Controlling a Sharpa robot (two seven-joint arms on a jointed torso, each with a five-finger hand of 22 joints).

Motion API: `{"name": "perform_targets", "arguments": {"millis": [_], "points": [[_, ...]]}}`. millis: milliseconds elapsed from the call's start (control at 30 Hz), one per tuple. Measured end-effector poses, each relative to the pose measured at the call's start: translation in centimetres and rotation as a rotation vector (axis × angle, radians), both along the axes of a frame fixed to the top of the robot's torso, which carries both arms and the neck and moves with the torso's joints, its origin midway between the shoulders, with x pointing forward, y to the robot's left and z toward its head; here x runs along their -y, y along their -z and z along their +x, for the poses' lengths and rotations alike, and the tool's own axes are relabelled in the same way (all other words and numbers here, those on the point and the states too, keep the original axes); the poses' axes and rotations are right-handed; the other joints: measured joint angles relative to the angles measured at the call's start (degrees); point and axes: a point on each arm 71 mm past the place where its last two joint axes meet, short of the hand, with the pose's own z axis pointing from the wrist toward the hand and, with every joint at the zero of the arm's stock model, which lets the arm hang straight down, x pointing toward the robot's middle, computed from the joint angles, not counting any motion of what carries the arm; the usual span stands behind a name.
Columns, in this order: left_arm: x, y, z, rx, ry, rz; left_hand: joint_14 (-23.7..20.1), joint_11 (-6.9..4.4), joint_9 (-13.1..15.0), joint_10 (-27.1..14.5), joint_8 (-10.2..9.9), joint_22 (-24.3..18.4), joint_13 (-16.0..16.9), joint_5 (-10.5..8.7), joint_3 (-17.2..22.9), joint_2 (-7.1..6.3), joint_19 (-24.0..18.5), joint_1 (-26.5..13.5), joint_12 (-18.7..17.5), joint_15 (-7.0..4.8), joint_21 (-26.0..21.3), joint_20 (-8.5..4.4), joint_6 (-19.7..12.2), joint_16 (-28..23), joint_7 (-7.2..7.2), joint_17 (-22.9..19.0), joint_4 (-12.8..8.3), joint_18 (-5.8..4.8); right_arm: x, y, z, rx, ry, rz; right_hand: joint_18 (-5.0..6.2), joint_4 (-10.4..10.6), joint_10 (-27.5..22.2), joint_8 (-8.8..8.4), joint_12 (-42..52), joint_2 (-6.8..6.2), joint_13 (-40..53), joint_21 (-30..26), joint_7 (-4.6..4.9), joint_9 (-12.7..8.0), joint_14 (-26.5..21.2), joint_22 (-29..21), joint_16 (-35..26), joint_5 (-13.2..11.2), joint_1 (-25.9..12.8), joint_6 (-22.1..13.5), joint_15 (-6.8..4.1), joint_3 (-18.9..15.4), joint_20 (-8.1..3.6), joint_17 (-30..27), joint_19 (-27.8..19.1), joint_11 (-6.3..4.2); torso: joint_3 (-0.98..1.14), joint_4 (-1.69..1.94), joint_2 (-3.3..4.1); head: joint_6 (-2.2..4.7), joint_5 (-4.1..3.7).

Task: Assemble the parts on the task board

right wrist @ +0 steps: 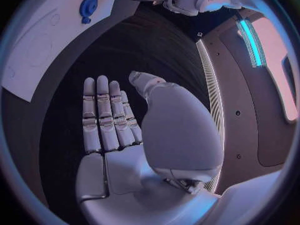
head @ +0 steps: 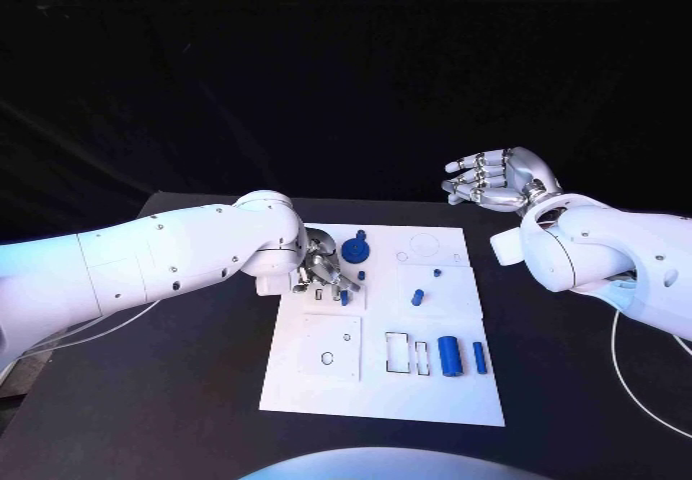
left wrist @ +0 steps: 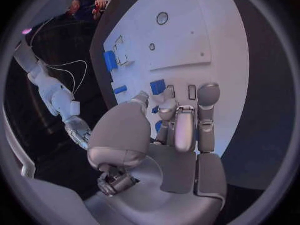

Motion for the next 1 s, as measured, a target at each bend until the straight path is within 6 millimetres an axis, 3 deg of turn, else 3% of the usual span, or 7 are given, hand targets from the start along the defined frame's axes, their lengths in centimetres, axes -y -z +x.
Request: {"name": "perform_targets", "arguments": {"millis": [467, 633, 833, 1000], "points": [[0.1, 0.14, -0.16, -0.011, 0.008, 0.001, 0.0, 0.0, 0.1, 0.0, 0.0, 0.76, 0.0, 0.0, 0.13, 2.02, -0.21, 2.79, 0.0, 0.0, 0.81, 0.21, 0.0, 0.0, 0.0, -0.09, 0.11, 0.0, -0.11, 0.1, 0.07, -0.003, -0.001, 0.0, 0.0, -0.16, 0.06, 0.0, 0.0, 0.02, -0.34, -0.22, 0.19, -0.05, 0.2, -0.31, -0.32, 0.0, -0.46, 0.2, 0.2, 0.16, 0.0, -0.11, 0.0, 0.06, -0.01, 0.02, -0.04, -0.3, 0.15], [0.2, 0.16, -0.21, -0.015, 0.011, 0.0, 0.0, 0.01, 0.16, -0.01, 0.0, 0.91, 0.01, 0.0, 0.55, 1.9, -0.21, 3.66, 0.0, 0.0, 1.06, 0.21, 0.0, 0.0, 0.0, -0.09, -0.11, 0.0, -0.17, 0.15, 0.1, -0.005, -0.002, -0.001, -0.01, -0.16, 0.1, -0.01, -0.22, 0.08, -0.4, -0.22, 0.19, -0.05, 0.2, -0.36, -0.32, 0.0, -0.53, 0.2, 0.2, 0.16, 0.0, -0.11, 0.0, 0.11, 0.0, -0.01, -0.04, -0.34, 0.23], [0.36, 0.17, -0.26, -0.02, 0.015, -0.002, 0.0, 0.21, 0.16, -0.21, -0.32, 1.33, -0.18, 0.0, 3.15, 2.87, -0.41, 6.71, 0.0, 0.0, 1.43, 0.41, 0.0, 0.0, 0.0, -0.15, -0.06, 0.0, -0.21, 0.19, 0.14, -0.008, -0.002, -0.002, 0.0, -0.55, 0.11, -0.01, -0.22, 0.08, -0.61, -0.44, 0.19, -0.05, 0.2, -0.55, -0.67, 0.0, -0.53, 0.2, 0.2, 0.55, 0.0, -0.16, 0.0, 0.11, 0.02, -0.01, -0.04, -0.49, 0.29], [0.65, 0.17, -0.32, -0.023, 0.021, -0.004, 0.0, 0.21, 0.16, -0.21, -0.55, 1.54, -0.4, 0.0, 4.45, 2.53, -0.41, 7.08, 0.0, 0.0, 1.69, 0.41, 0.0, 0.0, 0.0, -0.15, 0.0, 0.0, -0.31, 0.23, 0.17, -0.011, -0.005, -0.002, 0.0, -0.55, 0.11, 0.0, -0.22, 0.08, -0.61, -0.44, 0.19, -0.04, 0.2, -0.55, -0.66, 0.0, -0.52, 0.2, 0.2, 0.55, 0.0, -0.16, 0.0, 0.11, 0.03, -0.02, -0.04, -0.55, 0.33]]}}
